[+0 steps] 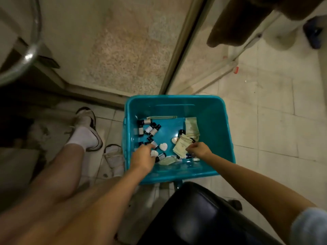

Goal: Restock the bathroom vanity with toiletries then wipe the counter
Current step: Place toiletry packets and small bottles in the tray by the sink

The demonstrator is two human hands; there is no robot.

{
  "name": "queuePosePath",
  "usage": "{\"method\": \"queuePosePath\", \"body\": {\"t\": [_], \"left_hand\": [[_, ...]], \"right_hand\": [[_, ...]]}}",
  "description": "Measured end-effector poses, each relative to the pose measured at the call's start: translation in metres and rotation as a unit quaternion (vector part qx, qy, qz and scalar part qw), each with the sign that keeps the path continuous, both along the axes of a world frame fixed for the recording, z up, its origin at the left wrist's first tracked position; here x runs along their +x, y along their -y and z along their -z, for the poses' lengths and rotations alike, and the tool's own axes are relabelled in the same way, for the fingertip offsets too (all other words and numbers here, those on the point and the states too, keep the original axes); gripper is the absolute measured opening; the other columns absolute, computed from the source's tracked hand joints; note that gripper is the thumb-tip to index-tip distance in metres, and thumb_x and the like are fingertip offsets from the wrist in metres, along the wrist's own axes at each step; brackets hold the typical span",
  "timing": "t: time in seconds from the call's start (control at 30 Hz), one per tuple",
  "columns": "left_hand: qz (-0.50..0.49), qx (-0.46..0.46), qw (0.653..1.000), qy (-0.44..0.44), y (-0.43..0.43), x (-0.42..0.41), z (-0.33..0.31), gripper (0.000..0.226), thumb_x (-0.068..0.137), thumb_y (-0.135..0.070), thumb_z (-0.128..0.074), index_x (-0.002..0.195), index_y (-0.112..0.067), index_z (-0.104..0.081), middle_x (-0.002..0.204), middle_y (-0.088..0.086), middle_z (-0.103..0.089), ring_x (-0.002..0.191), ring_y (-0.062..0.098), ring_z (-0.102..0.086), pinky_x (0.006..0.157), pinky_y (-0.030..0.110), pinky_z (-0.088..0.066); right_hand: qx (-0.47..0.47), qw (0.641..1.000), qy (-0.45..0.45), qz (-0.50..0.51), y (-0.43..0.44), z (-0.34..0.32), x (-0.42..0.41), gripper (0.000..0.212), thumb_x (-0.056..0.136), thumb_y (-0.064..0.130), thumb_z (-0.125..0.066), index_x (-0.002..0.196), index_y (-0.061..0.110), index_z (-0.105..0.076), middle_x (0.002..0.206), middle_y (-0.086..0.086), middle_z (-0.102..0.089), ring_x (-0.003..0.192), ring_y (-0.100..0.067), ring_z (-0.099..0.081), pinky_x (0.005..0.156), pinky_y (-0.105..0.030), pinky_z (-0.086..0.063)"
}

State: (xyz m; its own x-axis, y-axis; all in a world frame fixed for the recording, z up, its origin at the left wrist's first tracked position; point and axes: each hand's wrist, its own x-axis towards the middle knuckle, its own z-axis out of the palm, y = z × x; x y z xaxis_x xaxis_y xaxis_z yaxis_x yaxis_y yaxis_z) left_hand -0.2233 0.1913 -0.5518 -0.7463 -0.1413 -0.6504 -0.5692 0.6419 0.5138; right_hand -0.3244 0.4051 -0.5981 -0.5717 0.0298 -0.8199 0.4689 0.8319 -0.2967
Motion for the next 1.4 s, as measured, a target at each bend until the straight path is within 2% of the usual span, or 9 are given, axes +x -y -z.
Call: {"method": "queuePosePath", "body": {"t": [0.2,0.3,0.4,0.57,0.77,0.97,1.1,1.27,1.4], "left_hand": [[0.027,-0.011,0.999,0.018,-0.002,-0.01,0.048,0.043,0.089,-0.016,-0.06,0.131,-0.021,-0.051,0.128,0.008,-0.054,0.115,0.026,-0.056,0.094,0.035,-0.047],[0.001,0.017,1.0,0.023,0.0,-0.014,0.067,0.046,0.087,-0.016,-0.063,0.132,-0.018,-0.051,0.127,0.008,-0.056,0.113,0.026,-0.056,0.094,0.032,-0.046],[-0.022,0.035,0.998,0.037,0.004,-0.011,0.081,0.046,0.087,-0.017,-0.064,0.13,-0.017,-0.052,0.125,0.007,-0.059,0.112,0.025,-0.057,0.092,0.03,-0.045],[-0.036,0.054,0.997,0.052,0.004,-0.017,0.094,0.045,0.086,-0.018,-0.066,0.129,-0.016,-0.053,0.122,0.008,-0.058,0.109,0.026,-0.057,0.089,0.029,-0.045],[-0.05,0.067,0.995,0.051,0.004,-0.027,0.105,0.049,0.086,-0.021,-0.065,0.132,-0.021,-0.049,0.124,0.007,-0.056,0.109,0.025,-0.056,0.089,0.029,-0.045],[-0.055,0.069,0.995,0.05,0.009,-0.025,0.116,0.05,0.085,-0.023,-0.067,0.132,-0.023,-0.049,0.123,0.006,-0.056,0.109,0.025,-0.057,0.092,0.035,-0.048],[-0.067,0.086,0.993,0.051,0.008,-0.028,0.119,0.053,0.084,-0.023,-0.068,0.133,-0.022,-0.049,0.124,0.006,-0.056,0.109,0.026,-0.057,0.094,0.038,-0.048],[-0.124,0.118,0.983,0.059,0.011,-0.035,0.117,0.051,0.084,-0.017,-0.067,0.132,-0.018,-0.049,0.121,0.008,-0.058,0.107,0.025,-0.057,0.092,0.032,-0.047],[-0.267,0.193,0.94,0.083,0.012,-0.048,0.109,0.056,0.086,-0.018,-0.067,0.136,-0.009,-0.045,0.125,0.012,-0.058,0.111,0.028,-0.058,0.095,0.036,-0.048]], "right_hand": [[0.065,0.988,0.025,0.137,-0.005,0.058,0.005,0.025,0.083,0.028,-0.07,0.067,0.015,-0.055,0.072,-0.004,-0.058,0.063,-0.016,-0.054,0.062,-0.028,-0.046],[0.064,0.974,0.015,0.218,0.002,0.087,0.002,0.023,0.081,0.029,-0.072,0.079,0.009,-0.06,0.088,-0.007,-0.062,0.086,-0.024,-0.06,0.077,-0.031,-0.047],[0.052,0.954,0.021,0.296,0.005,0.121,0.003,0.066,0.075,0.035,-0.077,0.123,-0.003,-0.053,0.122,-0.014,-0.06,0.111,-0.033,-0.058,0.097,-0.041,-0.048],[0.059,0.932,0.04,0.355,0.026,0.141,0.003,0.066,0.082,0.036,-0.071,0.131,-0.001,-0.044,0.127,-0.014,-0.055,0.116,-0.03,-0.054,0.101,-0.039,-0.044],[0.051,0.945,0.007,0.324,0.02,0.157,0.007,0.059,0.089,0.029,-0.062,0.135,-0.003,-0.042,0.135,-0.018,-0.05,0.122,-0.033,-0.05,0.081,-0.029,-0.038],[0.071,0.923,0.042,0.376,0.036,0.171,-0.015,0.063,0.081,0.03,-0.072,0.131,0.002,-0.046,0.132,-0.013,-0.053,0.119,-0.029,-0.053,0.096,-0.033,-0.045],[0.031,0.924,-0.037,0.38,0.048,0.171,-0.022,0.052,0.085,0.016,-0.069,0.13,0.002,-0.048,0.131,-0.013,-0.055,0.121,-0.031,-0.051,0.097,-0.034,-0.042],[-0.14,0.925,-0.003,0.352,0.079,0.145,-0.013,0.04,0.09,0.01,-0.061,0.127,-0.001,-0.051,0.126,-0.018,-0.058,0.093,-0.022,-0.057,0.07,-0.021,-0.05],[-0.222,0.944,0.082,0.229,0.088,0.112,-0.004,0.034,0.09,0.018,-0.062,0.122,0.009,-0.056,0.122,-0.009,-0.064,0.103,-0.021,-0.062,0.091,-0.032,-0.049]]}}
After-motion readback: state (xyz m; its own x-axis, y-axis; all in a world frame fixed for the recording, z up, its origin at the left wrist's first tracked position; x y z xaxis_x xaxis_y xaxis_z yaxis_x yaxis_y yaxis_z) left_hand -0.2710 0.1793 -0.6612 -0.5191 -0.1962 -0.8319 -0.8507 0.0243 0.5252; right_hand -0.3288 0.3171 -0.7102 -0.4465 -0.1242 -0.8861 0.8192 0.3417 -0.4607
